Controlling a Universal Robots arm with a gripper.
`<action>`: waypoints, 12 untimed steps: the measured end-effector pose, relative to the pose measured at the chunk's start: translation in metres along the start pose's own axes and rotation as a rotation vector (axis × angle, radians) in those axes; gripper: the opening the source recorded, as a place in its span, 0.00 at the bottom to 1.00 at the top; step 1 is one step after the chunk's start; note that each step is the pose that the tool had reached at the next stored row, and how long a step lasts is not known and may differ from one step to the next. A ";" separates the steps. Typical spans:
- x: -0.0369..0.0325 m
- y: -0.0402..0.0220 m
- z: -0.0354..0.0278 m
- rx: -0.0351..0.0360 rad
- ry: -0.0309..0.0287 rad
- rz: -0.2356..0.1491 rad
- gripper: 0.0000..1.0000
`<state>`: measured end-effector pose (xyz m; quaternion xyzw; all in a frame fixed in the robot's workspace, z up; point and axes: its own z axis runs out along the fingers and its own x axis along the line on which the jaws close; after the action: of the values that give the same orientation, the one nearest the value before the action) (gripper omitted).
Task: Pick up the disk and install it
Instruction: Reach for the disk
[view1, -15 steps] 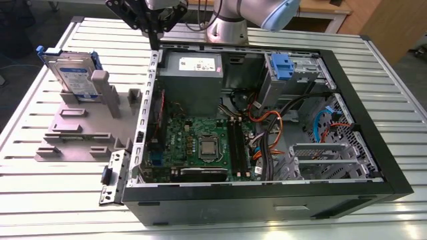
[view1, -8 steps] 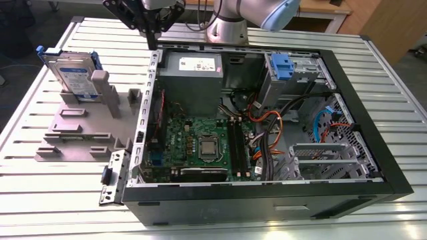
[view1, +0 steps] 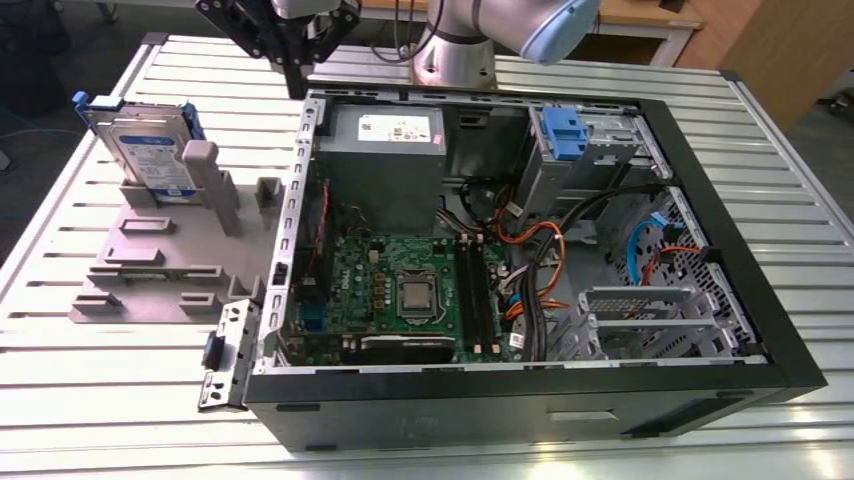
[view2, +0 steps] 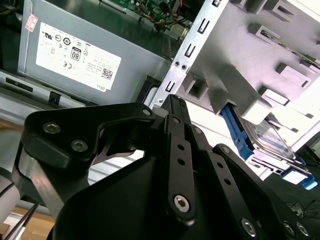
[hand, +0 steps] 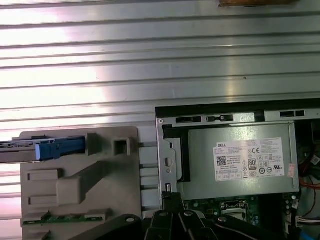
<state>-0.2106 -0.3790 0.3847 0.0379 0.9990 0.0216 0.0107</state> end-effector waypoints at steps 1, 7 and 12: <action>0.0009 0.0002 0.0001 0.0000 0.0001 0.000 0.11; 0.0061 0.0013 0.0006 0.0000 0.0004 0.000 0.11; 0.0097 0.0021 0.0011 0.0000 0.0012 0.000 0.11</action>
<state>-0.2201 -0.3761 0.3835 0.0379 0.9990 0.0216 0.0101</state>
